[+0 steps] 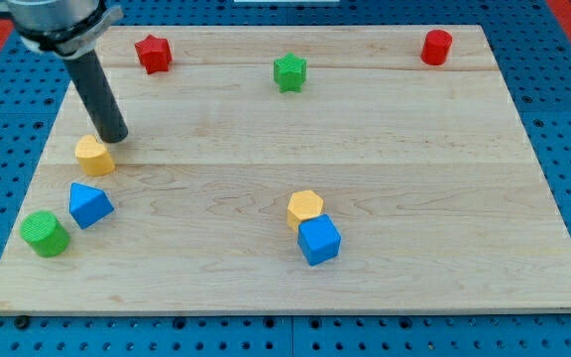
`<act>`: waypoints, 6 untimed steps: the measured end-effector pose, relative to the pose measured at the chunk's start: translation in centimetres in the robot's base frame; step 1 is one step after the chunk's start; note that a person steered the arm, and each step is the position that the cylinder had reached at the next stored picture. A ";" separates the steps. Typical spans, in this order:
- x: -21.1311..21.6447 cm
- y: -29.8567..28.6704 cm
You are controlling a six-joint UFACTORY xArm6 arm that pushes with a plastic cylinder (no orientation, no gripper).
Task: Push the yellow heart into the blue triangle
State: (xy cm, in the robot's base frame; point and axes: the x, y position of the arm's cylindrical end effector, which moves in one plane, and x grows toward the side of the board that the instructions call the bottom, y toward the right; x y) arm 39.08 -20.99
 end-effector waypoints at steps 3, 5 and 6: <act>3.7 -2.3; 2.6 -1.6; -2.9 2.2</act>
